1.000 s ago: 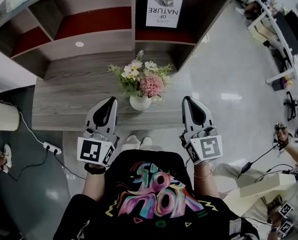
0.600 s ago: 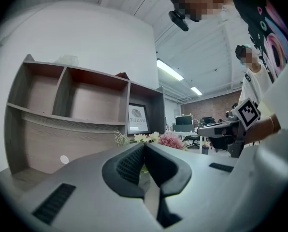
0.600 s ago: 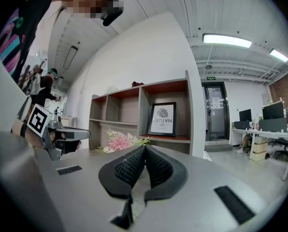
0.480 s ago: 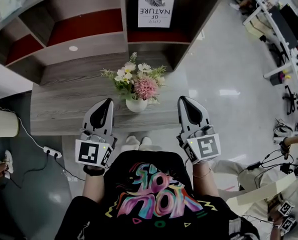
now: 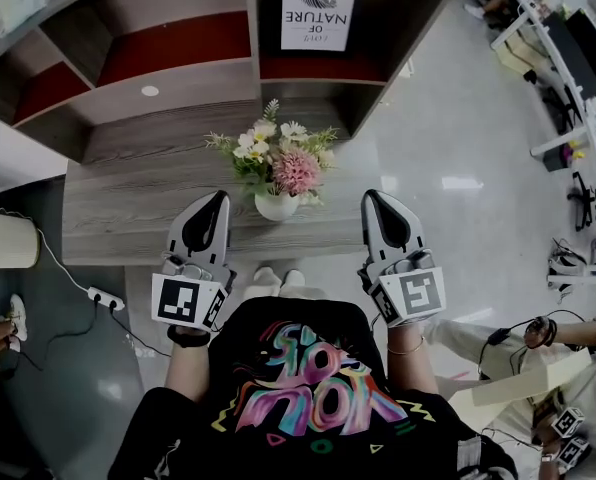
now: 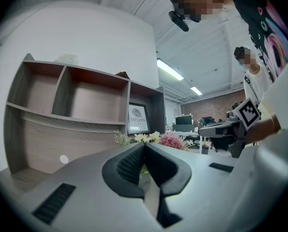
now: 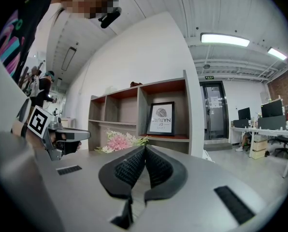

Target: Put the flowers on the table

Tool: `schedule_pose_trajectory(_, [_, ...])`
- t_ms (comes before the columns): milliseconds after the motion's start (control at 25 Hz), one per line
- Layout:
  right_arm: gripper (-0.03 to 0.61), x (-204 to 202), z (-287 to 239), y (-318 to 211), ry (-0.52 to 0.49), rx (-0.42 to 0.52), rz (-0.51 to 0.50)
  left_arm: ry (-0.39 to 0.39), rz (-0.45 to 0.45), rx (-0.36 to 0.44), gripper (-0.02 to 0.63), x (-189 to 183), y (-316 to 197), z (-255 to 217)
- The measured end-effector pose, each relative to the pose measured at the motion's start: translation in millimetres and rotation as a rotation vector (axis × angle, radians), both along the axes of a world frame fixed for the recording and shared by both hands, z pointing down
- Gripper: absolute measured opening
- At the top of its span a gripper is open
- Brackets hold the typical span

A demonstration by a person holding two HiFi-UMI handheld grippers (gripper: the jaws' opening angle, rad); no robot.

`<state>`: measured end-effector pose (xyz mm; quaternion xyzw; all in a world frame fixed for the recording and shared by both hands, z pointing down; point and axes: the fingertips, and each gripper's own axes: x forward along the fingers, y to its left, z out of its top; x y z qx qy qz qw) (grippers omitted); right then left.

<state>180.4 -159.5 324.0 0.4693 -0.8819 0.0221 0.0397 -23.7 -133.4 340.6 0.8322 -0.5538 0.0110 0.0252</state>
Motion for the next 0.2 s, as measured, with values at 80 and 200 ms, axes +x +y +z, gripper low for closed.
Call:
schedule_pose_trajectory(80, [0.017, 1.9, 5.8, 0.6, 0.010, -0.009, -0.004, -0.001, -0.001, -0.002, 0.025, -0.8, 0.0, 1.0])
schedule_pose_trajectory(200, [0.017, 1.1, 5.2, -0.5, 0.004, -0.006, -0.005, -0.001, -0.003, -0.005, 0.025, -1.4, 0.3, 2.1])
